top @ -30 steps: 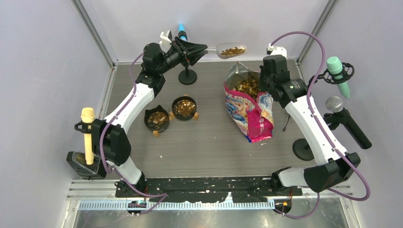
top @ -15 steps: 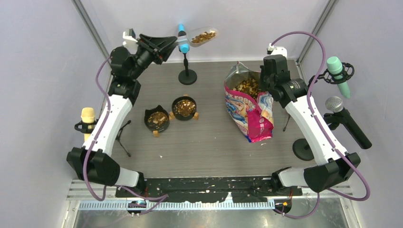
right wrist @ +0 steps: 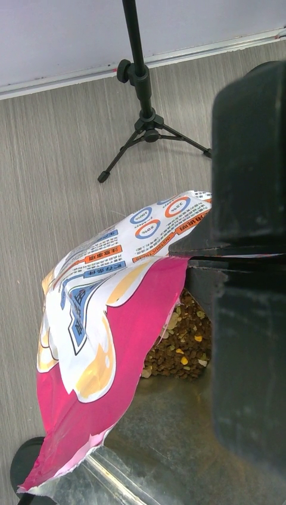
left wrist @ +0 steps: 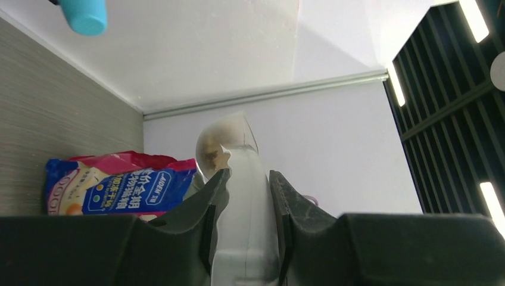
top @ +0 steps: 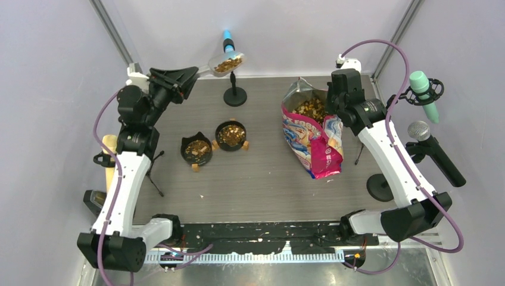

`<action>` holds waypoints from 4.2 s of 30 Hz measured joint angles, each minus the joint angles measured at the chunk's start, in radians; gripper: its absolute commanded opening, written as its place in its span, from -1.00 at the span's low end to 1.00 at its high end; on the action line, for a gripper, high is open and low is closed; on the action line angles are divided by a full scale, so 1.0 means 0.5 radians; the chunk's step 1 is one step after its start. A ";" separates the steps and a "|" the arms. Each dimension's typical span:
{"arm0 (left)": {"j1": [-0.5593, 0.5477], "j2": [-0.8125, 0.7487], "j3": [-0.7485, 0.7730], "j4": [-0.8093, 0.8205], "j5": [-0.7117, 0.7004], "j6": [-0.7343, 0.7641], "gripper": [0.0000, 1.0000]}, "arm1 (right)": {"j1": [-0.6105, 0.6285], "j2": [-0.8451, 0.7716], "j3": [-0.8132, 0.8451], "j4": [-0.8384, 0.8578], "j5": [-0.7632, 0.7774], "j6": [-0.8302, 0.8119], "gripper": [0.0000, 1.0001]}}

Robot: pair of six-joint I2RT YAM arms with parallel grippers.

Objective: Serve the pet food
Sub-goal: Pour the pet food into the pet food bowl.

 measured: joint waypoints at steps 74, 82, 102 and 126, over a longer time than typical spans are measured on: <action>0.489 -1.222 -1.071 -0.739 -0.481 0.428 -1.00 | -0.007 0.008 -0.011 0.011 -0.021 0.002 -0.90; 0.489 -1.323 -0.975 -0.903 -0.507 0.480 -1.00 | -0.007 0.008 -0.011 0.011 -0.022 0.002 -0.90; 0.489 -1.570 -1.026 -1.256 -0.728 0.434 -1.00 | -0.007 0.008 -0.011 0.012 -0.050 0.007 -0.90; 0.478 -1.397 -1.048 -1.258 -0.822 0.502 -1.00 | -0.007 0.008 -0.012 0.012 -0.036 0.007 -0.90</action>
